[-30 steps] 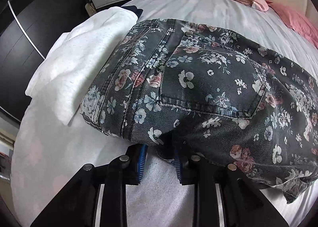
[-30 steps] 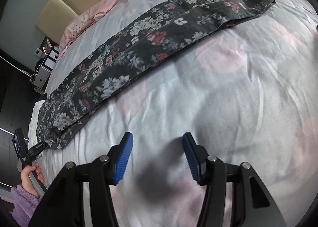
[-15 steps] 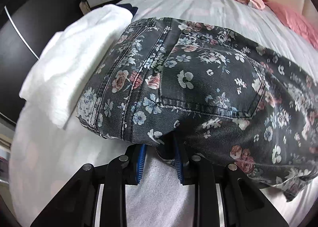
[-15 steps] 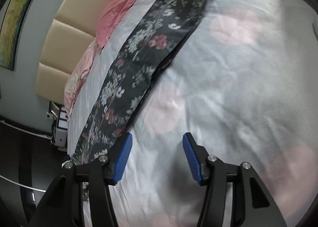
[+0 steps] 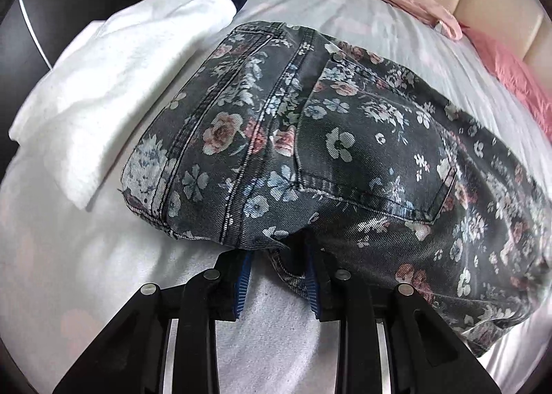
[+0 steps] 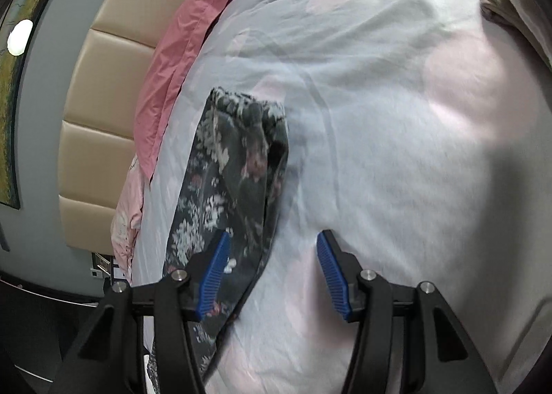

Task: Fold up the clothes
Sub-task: 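Grasp the leg hems with the right tool and lift them while the left tool holds the waist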

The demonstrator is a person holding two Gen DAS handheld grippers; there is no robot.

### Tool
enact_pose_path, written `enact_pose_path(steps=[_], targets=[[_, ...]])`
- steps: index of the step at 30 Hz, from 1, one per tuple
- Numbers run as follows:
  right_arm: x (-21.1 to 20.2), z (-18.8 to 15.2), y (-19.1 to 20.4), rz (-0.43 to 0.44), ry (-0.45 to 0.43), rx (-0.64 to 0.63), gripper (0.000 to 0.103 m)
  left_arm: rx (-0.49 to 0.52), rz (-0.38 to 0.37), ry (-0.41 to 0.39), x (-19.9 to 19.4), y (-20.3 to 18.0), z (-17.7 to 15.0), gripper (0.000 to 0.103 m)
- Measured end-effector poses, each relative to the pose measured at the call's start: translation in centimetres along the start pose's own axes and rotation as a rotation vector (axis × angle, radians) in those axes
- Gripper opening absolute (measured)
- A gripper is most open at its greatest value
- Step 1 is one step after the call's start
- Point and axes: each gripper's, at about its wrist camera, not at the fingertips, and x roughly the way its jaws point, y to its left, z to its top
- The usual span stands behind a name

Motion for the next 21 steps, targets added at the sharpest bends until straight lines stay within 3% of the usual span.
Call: enact_pose_path(steps=[4,6,11,15,21], targets=[[2.0,2.0,1.6,-0.074,-0.007,-0.042,0.05,-0.049,-0.023,-0.004,-0.1,0.5,-0.2,0.031],[2.9,2.3,2.3,-0.122,-0.01,-0.077,0.028,-0.045,-0.01,-0.016,-0.4,0.3,-0.4,0.031],[3.2,1.8,4.4,-0.251,-0.057,-0.191,0.007,-0.04,0.0,-0.045,-1.2,0.1,-0.7,0.024],[1.8,1.2,7.0,-0.332,-0.119,-0.285,0.004,-0.02,0.003,-0.126,-3.5,0.0,-0.4,0.008],[-2.6,0.0,12.3,-0.435,-0.198,-0.392,0.004,-0.055,-0.024,-0.19,-5.9,1.5,1.0,0.005]])
